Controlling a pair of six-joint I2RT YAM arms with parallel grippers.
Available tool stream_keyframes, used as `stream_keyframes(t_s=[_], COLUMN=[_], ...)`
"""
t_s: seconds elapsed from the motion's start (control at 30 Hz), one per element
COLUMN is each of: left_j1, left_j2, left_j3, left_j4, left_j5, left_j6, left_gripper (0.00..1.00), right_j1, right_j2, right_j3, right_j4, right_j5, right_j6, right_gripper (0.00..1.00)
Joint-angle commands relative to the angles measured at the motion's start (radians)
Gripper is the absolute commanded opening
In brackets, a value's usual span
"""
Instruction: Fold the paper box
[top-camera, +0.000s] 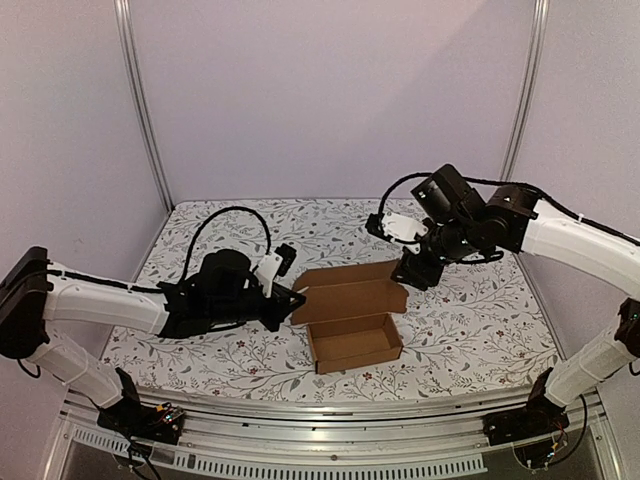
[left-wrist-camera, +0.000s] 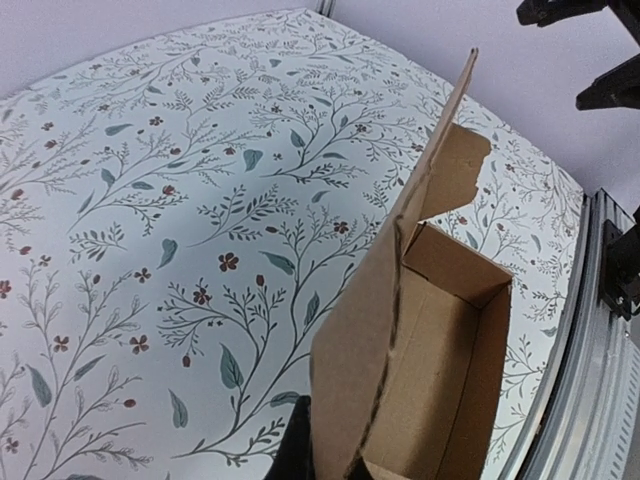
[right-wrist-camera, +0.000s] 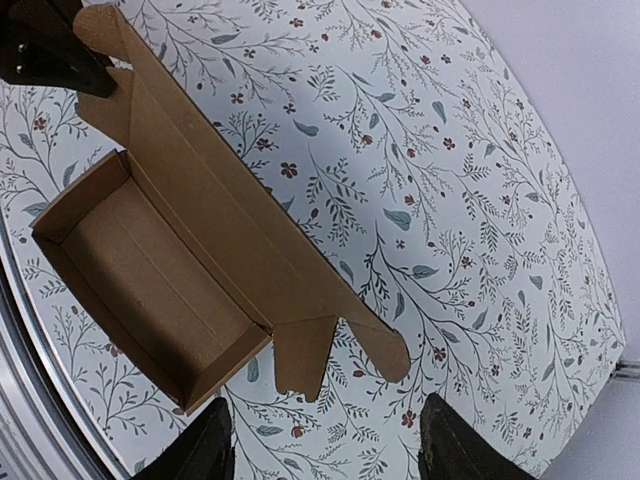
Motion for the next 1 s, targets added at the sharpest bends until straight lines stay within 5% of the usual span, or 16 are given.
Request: stream_keyframes(t_s=[0.0, 0.33, 0.57, 0.97], left_j1=[0.003, -0.001, -0.004, -0.014], left_j2=[-0.015, -0.017, -0.018, -0.018], left_j3=[-0.020, -0.016, -0.012, -0.012], left_j4=[-0.024, -0.039, -0.051, -0.052], left_j5=[-0.011, -0.035, -0.043, -0.059], left_j6=[0.048, 0.053, 0.049, 0.035], left_gripper=[0.00, 0.00, 0.00, 0.00], right_j1=[-0.053, -0.182, -0.214, -0.215], right_j2=[-0.102, -0.126, -0.060, -0.023], right_j3=[-0.162, -0.371, -0.411, -0.488], right_j4=[0.148, 0.380, 0.498, 0.568], right_j5=[0.037, -0.282, -0.440, -0.365], right_j6=[0.190, 0.405, 0.469, 0.473], right_gripper=[0.62, 0.62, 0.51, 0.27])
